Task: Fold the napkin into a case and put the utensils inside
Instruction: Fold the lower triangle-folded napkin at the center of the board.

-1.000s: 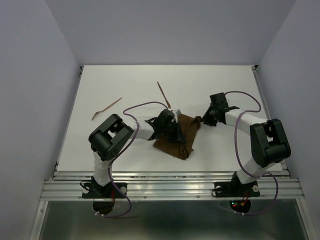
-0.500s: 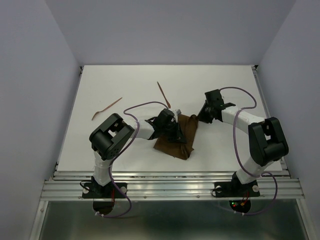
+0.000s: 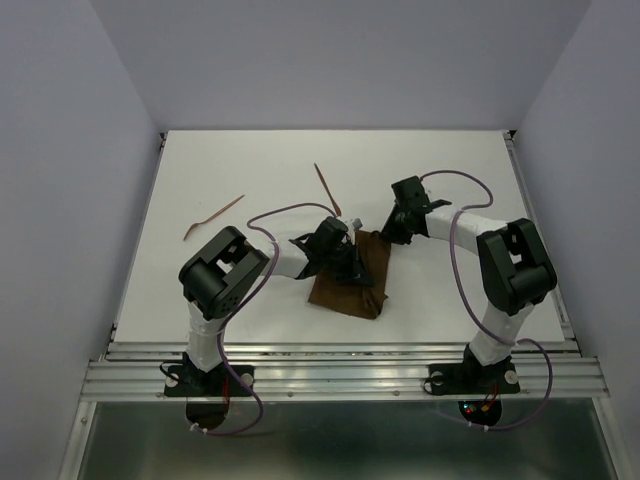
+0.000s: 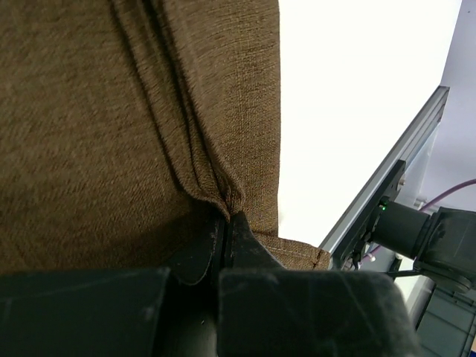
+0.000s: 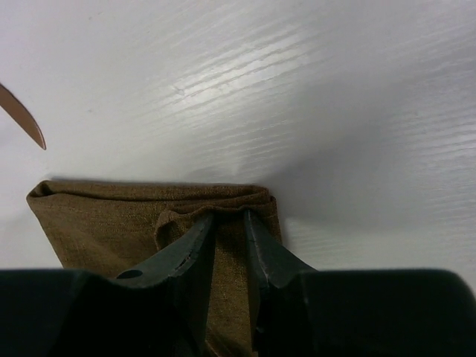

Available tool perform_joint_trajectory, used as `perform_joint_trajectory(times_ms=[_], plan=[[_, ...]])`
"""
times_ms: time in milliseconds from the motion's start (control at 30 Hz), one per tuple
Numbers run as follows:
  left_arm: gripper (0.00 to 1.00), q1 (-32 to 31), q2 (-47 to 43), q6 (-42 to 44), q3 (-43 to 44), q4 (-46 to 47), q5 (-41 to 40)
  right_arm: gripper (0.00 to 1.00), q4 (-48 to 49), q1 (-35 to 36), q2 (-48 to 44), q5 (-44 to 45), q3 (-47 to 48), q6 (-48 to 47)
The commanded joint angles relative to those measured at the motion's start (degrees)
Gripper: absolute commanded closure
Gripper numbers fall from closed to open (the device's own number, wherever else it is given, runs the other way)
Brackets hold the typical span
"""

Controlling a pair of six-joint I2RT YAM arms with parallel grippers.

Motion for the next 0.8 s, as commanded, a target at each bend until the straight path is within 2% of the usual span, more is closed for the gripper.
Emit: perform_joint_trajectory(times_ms=[0, 200, 233, 333, 533, 633, 667, 733, 767], plan=[[1.00, 0.36, -2.06, 1.77, -0.03, 1.30, 0.89, 0.72, -3.25, 1.71, 2.72, 3.43, 3.56, -0.07], [1.00, 0.89, -6.63, 2.57, -1.17, -0.90, -0.25, 0.72, -6.87, 1.71, 5.80, 8.53, 4.36, 1.60], [0.91, 0.98, -7.68, 2.57, -2.04, -1.07, -0.43, 0.72, -7.57, 1.71, 6.07, 8.97, 4.45, 1.77], [0.76, 1.24, -10.40, 2.57, -4.06, -1.78, -2.27, 0.72, -8.54, 1.71, 6.59, 10.38, 4.63, 1.95], [0.67, 1.42, -14.72, 2.83, -5.83, -4.15, -5.44, 0.72, -10.47, 1.71, 6.33, 11.61, 5.50, 1.25], [0.51, 1.42, -16.03, 3.01, -5.30, -5.03, -6.49, 0.72, -11.09, 1.71, 6.33, 12.05, 6.21, 0.81], [0.41, 1.33, -16.21, 3.01, -4.86, -5.29, -6.76, 0.72, -11.09, 1.71, 6.33, 12.05, 6.30, 0.63], [0.32, 1.07, -16.39, 3.53, -4.25, -6.52, -7.11, 0.72, -11.09, 2.23, 6.42, 11.79, 6.47, 0.63], [0.23, 0.72, -16.13, 3.79, -3.20, -7.14, -7.63, 0.72, -11.09, 2.23, 6.42, 11.79, 6.56, 0.63]])
